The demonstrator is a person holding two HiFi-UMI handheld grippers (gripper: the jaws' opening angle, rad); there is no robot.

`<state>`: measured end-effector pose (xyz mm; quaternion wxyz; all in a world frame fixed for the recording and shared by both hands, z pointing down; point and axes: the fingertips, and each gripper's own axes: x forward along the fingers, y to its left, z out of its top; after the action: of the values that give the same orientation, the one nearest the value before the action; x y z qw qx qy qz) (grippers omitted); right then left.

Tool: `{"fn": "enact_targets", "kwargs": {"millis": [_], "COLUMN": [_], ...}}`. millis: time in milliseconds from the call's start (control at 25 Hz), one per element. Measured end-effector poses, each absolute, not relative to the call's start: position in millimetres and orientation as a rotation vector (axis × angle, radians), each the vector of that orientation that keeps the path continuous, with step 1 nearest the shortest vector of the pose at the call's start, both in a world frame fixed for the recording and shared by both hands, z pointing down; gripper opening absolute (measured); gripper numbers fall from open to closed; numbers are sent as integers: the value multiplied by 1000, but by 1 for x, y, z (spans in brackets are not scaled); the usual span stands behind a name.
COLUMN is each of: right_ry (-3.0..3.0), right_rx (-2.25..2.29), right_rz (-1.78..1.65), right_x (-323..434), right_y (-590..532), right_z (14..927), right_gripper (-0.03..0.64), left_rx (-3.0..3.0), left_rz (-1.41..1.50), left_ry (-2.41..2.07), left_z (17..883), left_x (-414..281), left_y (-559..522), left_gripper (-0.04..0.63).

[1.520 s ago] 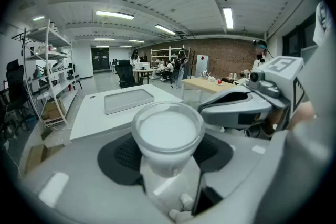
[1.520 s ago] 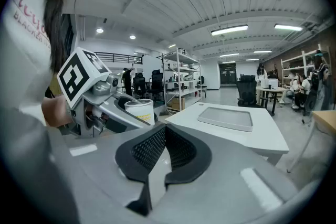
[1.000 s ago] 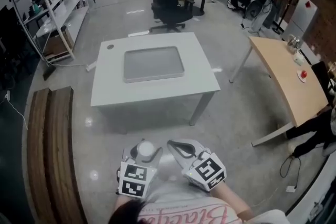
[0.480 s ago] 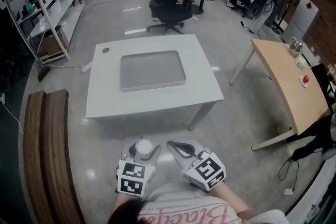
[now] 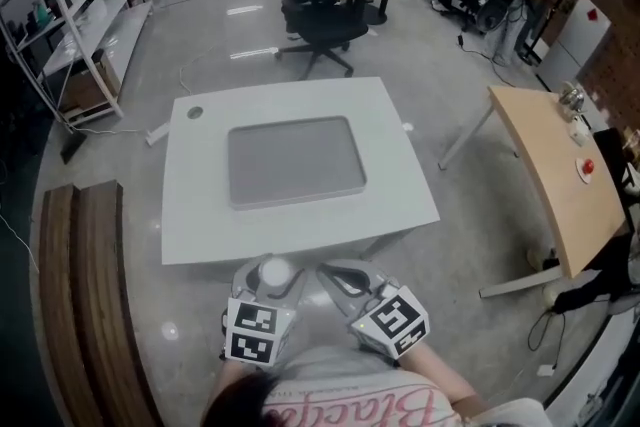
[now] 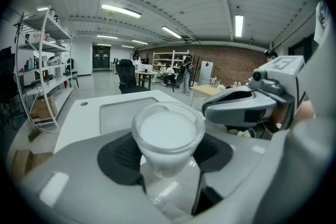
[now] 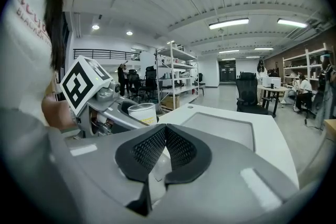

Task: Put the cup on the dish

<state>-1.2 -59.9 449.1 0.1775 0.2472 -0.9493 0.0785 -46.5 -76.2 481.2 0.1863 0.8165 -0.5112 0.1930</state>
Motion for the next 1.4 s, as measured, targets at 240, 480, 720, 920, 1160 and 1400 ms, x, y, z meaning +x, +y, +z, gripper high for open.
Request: {"fn": "enact_targets", "kwargs": {"millis": [240, 480, 720, 920, 1160, 1400], "right_ry": [-2675, -2648, -2634, -2611, -2589, -2552], "right_rx": [768, 826, 832, 805, 786, 803], "right_rz": [219, 229, 229, 221, 197, 184], "right_x": [-19, -25, -23, -15, -10, 0], "right_y": [-104, -146, -177, -195, -209, -210], "right_z": [445, 453, 455, 459, 458, 462], "right_gripper": [2, 2, 2, 2, 2, 2], "left_rx": [2340, 2366, 2385, 2402, 2364, 2315], "left_rz": [569, 577, 570, 529, 557, 610], "left_ry": [-1386, -1386, -1486, -1541, -1574, -1506], "left_z": [490, 500, 512, 527, 557, 600], "left_x": [-58, -68, -74, -66, -66, -60], "left_y": [-125, -177, -231, -264, -311, -347], "left_gripper": [255, 255, 255, 255, 255, 255]}}
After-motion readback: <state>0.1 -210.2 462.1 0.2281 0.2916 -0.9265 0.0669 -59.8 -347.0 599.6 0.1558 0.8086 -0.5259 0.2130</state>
